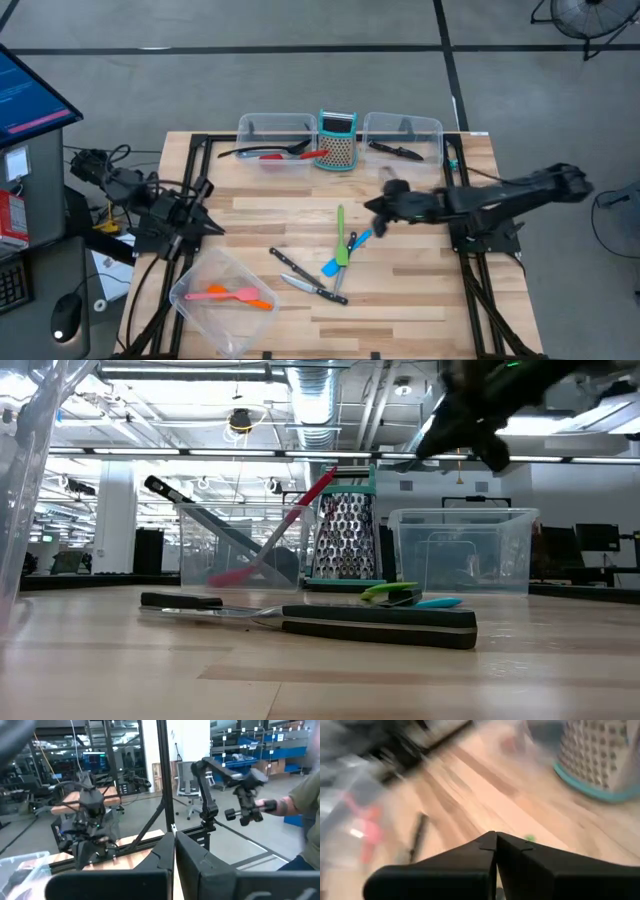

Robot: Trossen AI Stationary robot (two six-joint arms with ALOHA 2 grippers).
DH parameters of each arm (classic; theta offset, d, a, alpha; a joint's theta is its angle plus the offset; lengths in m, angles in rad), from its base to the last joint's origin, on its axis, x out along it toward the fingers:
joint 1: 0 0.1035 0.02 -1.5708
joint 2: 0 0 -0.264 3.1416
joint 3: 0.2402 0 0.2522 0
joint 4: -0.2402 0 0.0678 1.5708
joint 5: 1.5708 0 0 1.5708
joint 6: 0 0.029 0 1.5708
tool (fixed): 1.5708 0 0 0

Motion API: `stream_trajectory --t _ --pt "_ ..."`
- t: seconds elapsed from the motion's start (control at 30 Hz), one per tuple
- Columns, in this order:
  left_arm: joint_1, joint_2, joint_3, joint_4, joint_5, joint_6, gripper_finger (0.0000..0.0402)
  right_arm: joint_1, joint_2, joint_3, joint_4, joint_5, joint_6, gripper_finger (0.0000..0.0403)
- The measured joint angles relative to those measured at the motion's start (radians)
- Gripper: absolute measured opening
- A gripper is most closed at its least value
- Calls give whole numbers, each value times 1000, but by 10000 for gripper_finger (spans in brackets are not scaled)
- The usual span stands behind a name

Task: Pick & Place Kitchen Items
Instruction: Put the green spatula into the bottom transparent bin

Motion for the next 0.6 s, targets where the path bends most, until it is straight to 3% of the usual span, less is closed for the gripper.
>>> stream_trajectory --t 0.3,0.43,0.6 --pt "0 0 0 -8 0 -33 1 -38 528 474 -508 -35 236 24" --pt "0 0 0 -9 0 -41 1 -45 700 628 -659 -71 239 77" --pt "1 0 0 -10 0 -41 1 -55 848 750 -693 -139 252 160"
